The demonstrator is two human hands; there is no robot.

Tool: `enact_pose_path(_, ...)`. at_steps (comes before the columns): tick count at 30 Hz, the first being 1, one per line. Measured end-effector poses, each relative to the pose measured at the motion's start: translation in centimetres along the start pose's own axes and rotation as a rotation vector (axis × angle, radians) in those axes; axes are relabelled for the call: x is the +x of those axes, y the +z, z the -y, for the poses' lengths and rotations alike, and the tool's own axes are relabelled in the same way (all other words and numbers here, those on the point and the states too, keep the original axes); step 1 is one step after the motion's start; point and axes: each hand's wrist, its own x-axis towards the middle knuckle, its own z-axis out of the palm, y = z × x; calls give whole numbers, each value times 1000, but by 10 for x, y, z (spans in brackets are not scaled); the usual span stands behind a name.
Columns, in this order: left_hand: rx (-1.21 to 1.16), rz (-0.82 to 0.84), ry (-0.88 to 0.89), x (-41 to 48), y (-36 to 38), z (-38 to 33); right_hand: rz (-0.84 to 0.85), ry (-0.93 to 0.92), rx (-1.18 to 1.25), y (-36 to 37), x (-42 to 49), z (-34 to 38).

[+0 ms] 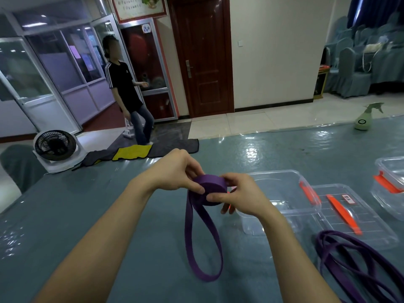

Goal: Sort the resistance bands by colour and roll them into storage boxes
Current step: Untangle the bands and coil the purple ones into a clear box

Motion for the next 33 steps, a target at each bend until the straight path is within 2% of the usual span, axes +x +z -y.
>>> enact_pose_path(3,367,16,70,4,7,-12,30,-3,-254,7,5,1)
enact_pose_path(5,458,5,85,7,9,-15,24,-25,-286,10,7,-1)
enact_pose_path(10,84,70,-4,4,2,6,-55,-20,-53,0,3,-6)
enact_pose_path(13,-29,25,-22,2,7,16,-113,-18,123,-4,2,-6)
enact_pose_path(16,-42,-24,-20,3,8,16,-91,-28,150,-5,3,-6)
enact_pose_path(18,73,-18,-23,4,6,12,-33,-4,36,-4,3,-4)
enact_pose_path(22,488,16,17,9,10,-4,13,-5,-292,4,6,-5)
enact_pose_path(25,586,46,27,12,16,-8,16,-12,-337,9,7,-10)
enact_pose_path(27,439,45,2,10,13,-2,-2,2,-255,7,5,-14)
enact_pose_path(30,79,29,-26,2,8,14,-46,11,-61,-1,2,-15)
enact_pose_path(33,-141,17,-23,-3,10,21,-71,-2,77,-6,2,-15)
